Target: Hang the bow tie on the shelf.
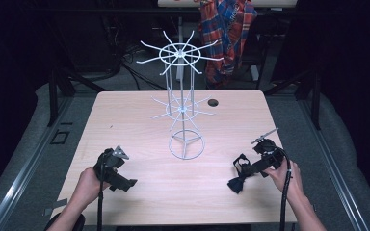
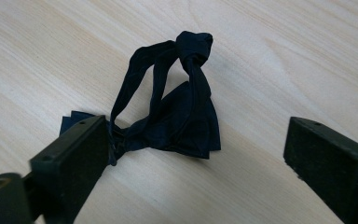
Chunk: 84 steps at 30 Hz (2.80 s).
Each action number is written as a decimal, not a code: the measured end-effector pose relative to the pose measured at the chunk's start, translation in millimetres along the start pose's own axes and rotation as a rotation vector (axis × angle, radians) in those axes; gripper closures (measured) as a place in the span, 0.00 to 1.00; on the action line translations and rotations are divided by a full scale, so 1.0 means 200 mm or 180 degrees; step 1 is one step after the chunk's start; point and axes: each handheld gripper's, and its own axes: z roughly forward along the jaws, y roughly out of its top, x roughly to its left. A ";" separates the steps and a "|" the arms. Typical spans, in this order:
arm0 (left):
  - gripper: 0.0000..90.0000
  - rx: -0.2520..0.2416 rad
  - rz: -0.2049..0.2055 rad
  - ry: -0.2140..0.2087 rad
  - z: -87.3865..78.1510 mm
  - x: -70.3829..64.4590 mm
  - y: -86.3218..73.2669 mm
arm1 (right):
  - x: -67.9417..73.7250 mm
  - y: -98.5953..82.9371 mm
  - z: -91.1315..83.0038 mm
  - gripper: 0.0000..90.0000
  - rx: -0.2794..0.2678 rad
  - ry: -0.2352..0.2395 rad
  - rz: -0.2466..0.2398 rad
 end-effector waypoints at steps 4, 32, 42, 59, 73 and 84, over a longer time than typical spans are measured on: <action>0.00 -0.0007 -0.0009 0.0012 0.00 0.00 0.00 | 0.01 0.00 0.02 0.20 -0.0038 0.0048 0.0059; 0.00 0.0021 0.0021 0.0000 0.00 0.00 0.00 | 0.05 0.03 0.08 0.57 0.0091 0.0239 0.0250; 0.00 0.0020 0.0018 0.0007 0.00 -0.01 0.00 | 0.06 0.03 0.13 0.71 0.0264 0.0211 0.0170; 0.00 0.0034 0.0030 0.0006 0.00 -0.01 0.00 | 0.08 0.03 0.08 0.94 0.0222 0.0252 0.0107; 0.00 0.0043 0.0033 0.0003 0.01 -0.01 0.00 | 0.11 0.04 -0.05 0.94 -0.0304 0.0099 0.0042; 0.00 0.0047 0.0033 0.0001 0.01 -0.01 0.00 | 0.13 0.04 -0.11 0.95 -0.0537 0.0060 0.0028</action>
